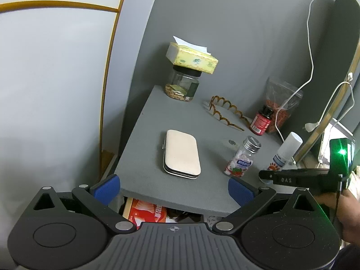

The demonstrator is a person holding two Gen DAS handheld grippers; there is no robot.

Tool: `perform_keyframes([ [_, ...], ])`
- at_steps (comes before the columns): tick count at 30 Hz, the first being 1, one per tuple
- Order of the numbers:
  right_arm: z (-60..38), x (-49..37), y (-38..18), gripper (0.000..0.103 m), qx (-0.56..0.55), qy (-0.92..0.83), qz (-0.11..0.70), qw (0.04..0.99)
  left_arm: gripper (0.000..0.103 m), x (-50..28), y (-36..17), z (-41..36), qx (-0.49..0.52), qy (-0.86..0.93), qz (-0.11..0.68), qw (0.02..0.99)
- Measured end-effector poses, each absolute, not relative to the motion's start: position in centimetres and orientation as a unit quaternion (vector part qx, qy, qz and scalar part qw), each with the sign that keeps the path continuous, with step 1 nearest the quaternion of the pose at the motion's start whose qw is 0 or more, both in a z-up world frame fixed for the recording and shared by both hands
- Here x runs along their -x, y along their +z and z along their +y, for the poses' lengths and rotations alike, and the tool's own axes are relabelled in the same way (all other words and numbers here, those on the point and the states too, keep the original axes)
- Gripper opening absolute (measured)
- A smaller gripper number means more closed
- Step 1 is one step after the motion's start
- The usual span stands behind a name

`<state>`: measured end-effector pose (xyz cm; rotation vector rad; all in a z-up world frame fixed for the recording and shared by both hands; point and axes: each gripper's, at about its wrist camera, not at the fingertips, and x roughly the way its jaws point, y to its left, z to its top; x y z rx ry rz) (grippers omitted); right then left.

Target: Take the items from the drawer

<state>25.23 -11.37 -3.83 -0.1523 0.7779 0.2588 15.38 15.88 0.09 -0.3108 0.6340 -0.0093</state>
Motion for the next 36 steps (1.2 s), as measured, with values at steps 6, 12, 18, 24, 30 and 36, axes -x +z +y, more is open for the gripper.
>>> perform_keyframes([
  [6, -11.6, -23.4, -2.8, 0.068, 0.078, 0.119, 0.358, 0.923, 0.101, -15.5, 0.1, 16.0, 0.156, -0.005, 0.312, 0.937],
  [12, -13.5, -19.0, 0.1, 0.079, 0.066, 0.143, 0.331, 0.930, 0.101, -15.4, 0.1, 15.9, 0.156, -0.006, 0.312, 0.937],
  [18, -16.8, -15.0, 1.2, 0.080, 0.000, 0.154, 0.300, 0.941, 0.101, -15.4, 0.2, 16.0, 0.157, -0.006, 0.313, 0.937],
  [24, -18.2, -14.0, 0.8, 0.081, -0.049, 0.160, 0.288, 0.943, 0.101, -15.3, 0.2, 16.0, 0.160, -0.005, 0.314, 0.936],
  [30, -17.0, -13.8, 0.6, 0.081, -0.016, 0.166, 0.295, 0.941, 0.101, -15.1, 0.2, 16.3, 0.162, -0.004, 0.312, 0.936],
  [36, -17.3, -13.5, 0.8, 0.081, -0.025, 0.161, 0.294, 0.942, 0.101, -15.0, 0.3, 16.4, 0.164, -0.005, 0.309, 0.937],
])
